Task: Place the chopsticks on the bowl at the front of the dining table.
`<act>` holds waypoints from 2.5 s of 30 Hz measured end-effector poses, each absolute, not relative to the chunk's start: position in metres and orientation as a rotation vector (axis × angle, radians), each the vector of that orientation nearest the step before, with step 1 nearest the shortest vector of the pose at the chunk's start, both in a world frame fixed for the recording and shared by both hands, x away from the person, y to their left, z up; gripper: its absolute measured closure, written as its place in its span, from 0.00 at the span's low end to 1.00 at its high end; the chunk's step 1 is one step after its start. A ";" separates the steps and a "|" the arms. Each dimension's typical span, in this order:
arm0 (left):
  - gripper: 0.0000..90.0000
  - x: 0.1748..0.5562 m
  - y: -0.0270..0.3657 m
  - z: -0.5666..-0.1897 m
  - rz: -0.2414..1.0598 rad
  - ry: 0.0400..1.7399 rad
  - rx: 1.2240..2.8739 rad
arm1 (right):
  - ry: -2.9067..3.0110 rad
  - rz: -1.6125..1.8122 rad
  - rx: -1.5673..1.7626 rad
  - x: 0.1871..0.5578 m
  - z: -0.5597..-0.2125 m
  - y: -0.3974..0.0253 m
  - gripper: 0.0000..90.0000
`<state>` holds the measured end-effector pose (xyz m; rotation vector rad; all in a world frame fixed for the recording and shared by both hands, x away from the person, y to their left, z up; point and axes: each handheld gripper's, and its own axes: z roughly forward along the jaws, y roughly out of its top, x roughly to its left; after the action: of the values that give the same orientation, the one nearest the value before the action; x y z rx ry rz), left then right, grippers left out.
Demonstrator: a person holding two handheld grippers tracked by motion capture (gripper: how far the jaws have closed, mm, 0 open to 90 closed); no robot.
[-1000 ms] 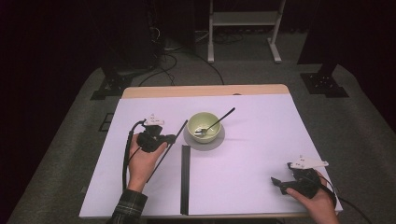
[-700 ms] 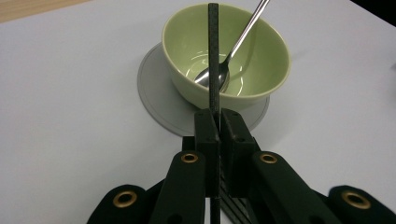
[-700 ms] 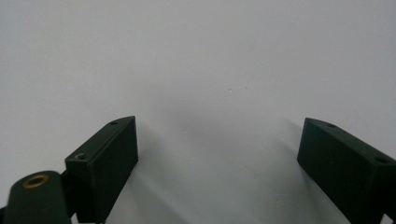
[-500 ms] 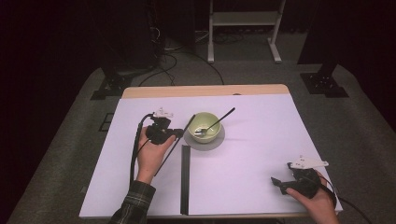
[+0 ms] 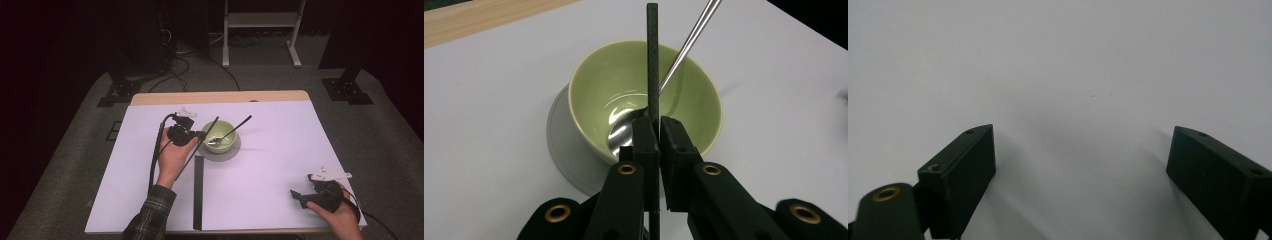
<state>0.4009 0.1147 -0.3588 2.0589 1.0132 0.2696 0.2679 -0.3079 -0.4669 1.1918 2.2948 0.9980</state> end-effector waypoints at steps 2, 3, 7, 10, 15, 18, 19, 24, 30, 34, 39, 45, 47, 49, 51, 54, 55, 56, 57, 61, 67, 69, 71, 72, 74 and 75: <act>0.96 0.404 0.112 -0.359 0.266 1.014 2.062 | 2.295 0.997 1.191 0.268 -0.467 -0.308 0.12; 0.96 0.406 0.110 -0.359 0.260 1.014 2.059 | 2.294 0.997 1.190 0.268 -0.467 -0.308 0.12; 0.96 0.411 0.104 -0.360 0.259 1.016 2.058 | 2.294 0.997 1.191 0.268 -0.467 -0.308 0.12; 0.96 0.416 0.099 -0.361 0.260 1.012 2.061 | 2.294 0.997 1.189 0.268 -0.467 -0.308 0.12; 0.96 0.422 0.094 -0.362 0.252 1.013 2.058 | 2.294 0.999 1.191 0.268 -0.467 -0.308 0.12; 0.96 0.427 0.089 -0.362 0.249 1.010 2.058 | 2.294 1.000 1.191 0.268 -0.467 -0.308 0.12; 0.96 0.428 0.087 -0.362 0.250 1.007 2.063 | 2.294 1.000 1.192 0.268 -0.467 -0.308 0.12; 0.96 0.434 0.081 -0.363 0.244 1.008 2.064 | 2.294 1.001 1.192 0.268 -0.467 -0.308 0.12; 0.96 0.439 0.074 -0.365 0.243 1.007 2.073 | 2.294 1.001 1.192 0.268 -0.467 -0.308 0.12; 0.96 0.443 0.070 -0.365 0.241 1.011 2.068 | 2.294 1.001 1.192 0.268 -0.467 -0.308 0.12; 0.96 0.447 0.066 -0.368 0.233 1.021 2.058 | 2.294 1.001 1.192 0.268 -0.467 -0.308 0.12; 0.96 0.452 0.062 -0.372 0.215 1.033 2.048 | 2.294 1.001 1.192 0.268 -0.467 -0.308 0.12; 0.96 0.454 0.060 -0.374 0.212 1.034 2.052 | 2.294 1.001 1.193 0.268 -0.467 -0.308 0.12; 0.96 0.455 0.059 -0.377 0.210 1.039 2.051 | 2.294 1.002 1.192 0.268 -0.467 -0.308 0.12; 0.96 0.456 0.059 -0.378 0.206 1.039 2.045 | 2.294 1.002 1.192 0.268 -0.467 -0.308 0.12; 0.96 0.457 0.057 -0.380 0.200 1.038 2.038 | 2.294 1.002 1.192 0.268 -0.467 -0.308 0.12; 0.96 0.457 0.057 -0.380 0.200 1.040 2.037 | 2.294 1.002 1.192 0.268 -0.467 -0.308 0.12; 0.96 0.457 0.056 -0.381 0.192 1.040 2.038 | 2.294 1.002 1.193 0.268 -0.467 -0.308 0.12; 0.96 0.458 0.056 -0.381 0.190 1.039 2.038 | 2.294 1.002 1.193 0.268 -0.467 -0.308 0.12; 0.96 0.459 0.056 -0.384 0.185 1.045 2.039 | 2.294 1.002 1.192 0.268 -0.467 -0.308 0.12; 0.95 0.459 0.055 -0.384 0.191 1.037 2.035 | 2.294 1.002 1.193 0.268 -0.467 -0.308 0.12; 0.94 0.459 0.055 -0.384 0.194 1.036 2.034 | 2.294 1.002 1.193 0.268 -0.467 -0.308 0.12; 0.93 0.459 0.055 -0.383 0.195 1.035 2.033 | 2.294 1.002 1.192 0.268 -0.467 -0.308 0.12; 0.93 0.459 0.056 -0.383 0.196 1.037 2.033 | 2.294 1.002 1.192 0.268 -0.467 -0.308 0.12; 0.93 0.459 0.056 -0.383 0.195 1.039 2.030 | 2.294 1.002 1.192 0.268 -0.467 -0.308 0.12; 0.93 0.459 0.057 -0.383 0.196 1.040 2.030 | 2.294 1.001 1.193 0.268 -0.467 -0.308 0.12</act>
<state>0.4591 0.0567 -0.3826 2.0301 1.0396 0.1960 0.2678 -0.3082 -0.4670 1.1932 2.2939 1.0015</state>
